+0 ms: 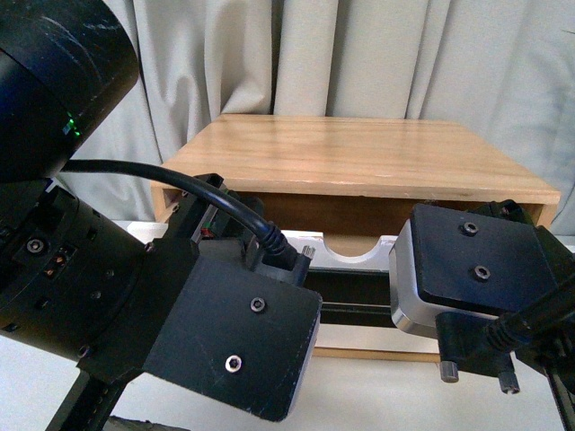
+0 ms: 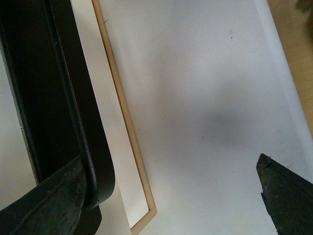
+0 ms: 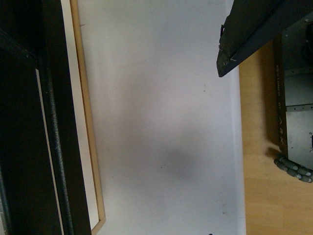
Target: Pull drawer
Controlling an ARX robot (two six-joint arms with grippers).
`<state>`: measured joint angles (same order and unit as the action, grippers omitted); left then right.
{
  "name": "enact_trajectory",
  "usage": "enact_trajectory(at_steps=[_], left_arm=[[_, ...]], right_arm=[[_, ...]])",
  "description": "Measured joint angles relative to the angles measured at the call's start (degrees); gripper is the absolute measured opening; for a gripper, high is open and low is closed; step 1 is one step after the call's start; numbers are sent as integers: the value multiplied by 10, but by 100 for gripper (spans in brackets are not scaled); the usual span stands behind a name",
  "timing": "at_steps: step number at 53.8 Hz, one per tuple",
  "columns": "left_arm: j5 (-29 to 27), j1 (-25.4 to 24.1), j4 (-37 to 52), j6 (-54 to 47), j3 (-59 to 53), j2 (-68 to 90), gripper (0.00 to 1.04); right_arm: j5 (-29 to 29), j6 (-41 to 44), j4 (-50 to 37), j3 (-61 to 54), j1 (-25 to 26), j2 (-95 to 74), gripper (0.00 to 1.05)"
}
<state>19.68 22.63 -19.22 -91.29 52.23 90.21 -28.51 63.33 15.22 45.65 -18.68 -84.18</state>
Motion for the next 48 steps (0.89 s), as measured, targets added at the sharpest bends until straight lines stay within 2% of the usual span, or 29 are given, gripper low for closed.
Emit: enact_trajectory(at_steps=[11, 16, 22, 39, 46, 48], left_arm=[[7, 2, 33, 1, -20, -18, 99], [18, 2, 66, 10, -35, -26, 99], [60, -5, 89, 43, -52, -50, 99], [157, -81, 193, 141, -92, -125, 98], [164, -120, 289, 217, -121, -148, 98], [163, -136, 339, 259, -136, -160, 98]], right_arm=[[-14, -2, 2, -10, 7, 16, 96], [-38, -9, -1, -16, 18, 27, 96], [-66, -20, -11, -24, 37, 48, 96], [-99, -60, -136, -68, 98, 122, 96], [-99, -93, -197, -97, 127, 159, 96], [-98, -110, -228, -113, 136, 176, 96]])
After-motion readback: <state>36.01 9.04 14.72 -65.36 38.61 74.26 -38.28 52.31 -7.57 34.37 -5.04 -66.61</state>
